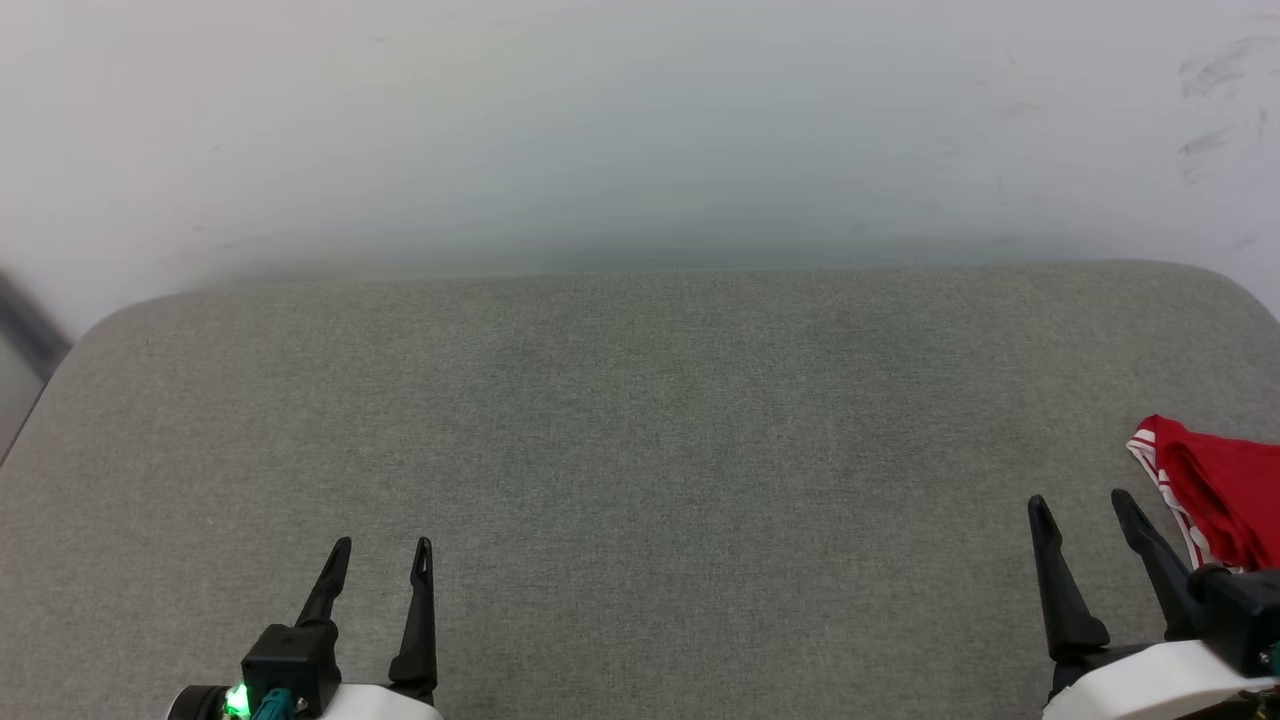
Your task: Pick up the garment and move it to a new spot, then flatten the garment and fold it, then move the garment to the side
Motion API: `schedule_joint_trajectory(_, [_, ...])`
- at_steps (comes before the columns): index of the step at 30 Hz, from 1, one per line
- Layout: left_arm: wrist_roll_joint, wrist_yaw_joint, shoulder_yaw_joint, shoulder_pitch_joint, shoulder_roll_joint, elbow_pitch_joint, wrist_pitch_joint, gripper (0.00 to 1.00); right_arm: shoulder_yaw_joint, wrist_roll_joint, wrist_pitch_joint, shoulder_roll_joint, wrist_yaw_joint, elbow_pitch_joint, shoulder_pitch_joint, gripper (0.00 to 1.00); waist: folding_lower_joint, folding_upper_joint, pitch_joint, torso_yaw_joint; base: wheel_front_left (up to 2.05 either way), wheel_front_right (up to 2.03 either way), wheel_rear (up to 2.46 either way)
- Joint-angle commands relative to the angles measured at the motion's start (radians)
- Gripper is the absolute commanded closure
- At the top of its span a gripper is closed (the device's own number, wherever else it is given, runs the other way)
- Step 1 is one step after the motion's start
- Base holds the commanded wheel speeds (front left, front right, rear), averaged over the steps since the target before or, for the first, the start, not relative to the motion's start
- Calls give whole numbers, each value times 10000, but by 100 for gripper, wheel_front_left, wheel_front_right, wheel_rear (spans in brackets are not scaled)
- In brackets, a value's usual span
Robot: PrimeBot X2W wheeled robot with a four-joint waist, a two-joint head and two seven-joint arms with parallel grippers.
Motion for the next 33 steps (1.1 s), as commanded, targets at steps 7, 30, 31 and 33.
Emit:
schedule_joint_trajectory(7, [14,26,14,-116,-16,72,-48,0,40,-91,-62,42,-7,26,-64,0,1,-1,27,41,0,0,0])
schedule_joint_trajectory(30, [-3424,-580,657,-383,-393,533,927,100,37,3702,18,-65,-1,1282,-628,100,2,-1,81,17,0,0,0])
schedule_joint_trajectory(31, [-3582,-607,691,-404,-408,547,969,100,35,3873,21,-68,-1,1329,-660,100,2,-1,84,16,0,0,0])
schedule_joint_trajectory(33, [-3892,-662,758,-450,-437,571,1051,100,32,4214,27,-73,-1,1426,-717,100,2,-1,90,13,0,0,0])
